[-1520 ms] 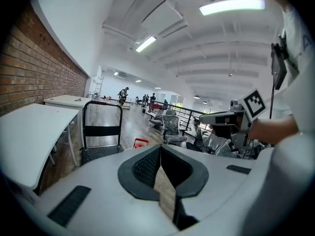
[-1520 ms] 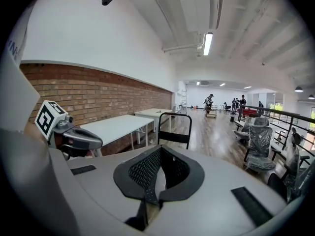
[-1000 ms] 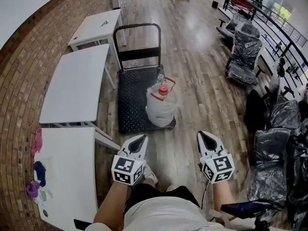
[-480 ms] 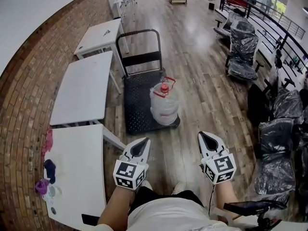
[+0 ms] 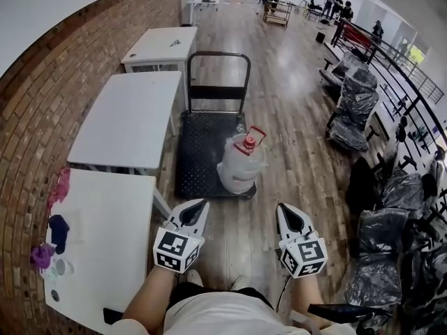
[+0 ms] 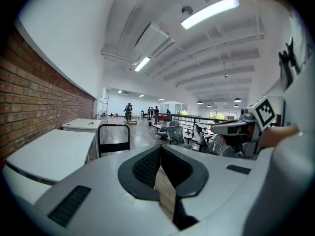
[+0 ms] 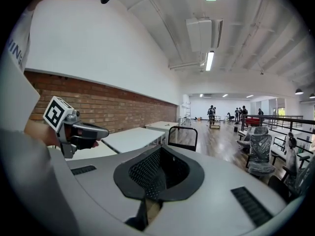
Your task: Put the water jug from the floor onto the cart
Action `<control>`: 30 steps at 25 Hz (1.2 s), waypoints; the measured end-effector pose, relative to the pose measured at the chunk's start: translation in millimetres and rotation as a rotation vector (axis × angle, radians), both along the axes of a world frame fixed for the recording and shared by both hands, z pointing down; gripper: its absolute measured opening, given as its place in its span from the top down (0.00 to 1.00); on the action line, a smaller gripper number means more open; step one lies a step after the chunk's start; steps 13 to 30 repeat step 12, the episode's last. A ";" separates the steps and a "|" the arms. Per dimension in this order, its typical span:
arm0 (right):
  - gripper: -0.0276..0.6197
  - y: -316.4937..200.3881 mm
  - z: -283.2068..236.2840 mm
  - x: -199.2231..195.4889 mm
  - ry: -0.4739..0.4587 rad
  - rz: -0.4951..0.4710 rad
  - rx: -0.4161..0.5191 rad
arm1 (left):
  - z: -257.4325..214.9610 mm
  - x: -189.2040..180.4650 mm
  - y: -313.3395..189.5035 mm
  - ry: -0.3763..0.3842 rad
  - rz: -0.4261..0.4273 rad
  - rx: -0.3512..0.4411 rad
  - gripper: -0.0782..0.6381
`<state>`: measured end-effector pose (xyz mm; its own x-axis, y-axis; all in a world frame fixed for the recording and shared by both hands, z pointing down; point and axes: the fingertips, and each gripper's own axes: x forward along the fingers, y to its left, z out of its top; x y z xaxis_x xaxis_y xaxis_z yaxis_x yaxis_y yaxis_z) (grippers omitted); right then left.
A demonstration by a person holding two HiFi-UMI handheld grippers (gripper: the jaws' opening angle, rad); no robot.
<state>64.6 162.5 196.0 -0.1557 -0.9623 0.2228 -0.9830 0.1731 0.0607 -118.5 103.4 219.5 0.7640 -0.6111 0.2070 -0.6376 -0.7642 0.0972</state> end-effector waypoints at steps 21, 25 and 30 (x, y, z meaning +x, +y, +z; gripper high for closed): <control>0.95 1.6 -2.1 5.9 0.028 -0.014 0.010 | -7.0 8.5 1.0 0.043 -0.007 0.009 0.89; 0.95 1.6 -2.1 5.9 0.028 -0.014 0.010 | -7.0 8.5 1.0 0.043 -0.007 0.009 0.89; 0.95 1.6 -2.1 5.9 0.028 -0.014 0.010 | -7.0 8.5 1.0 0.043 -0.007 0.009 0.89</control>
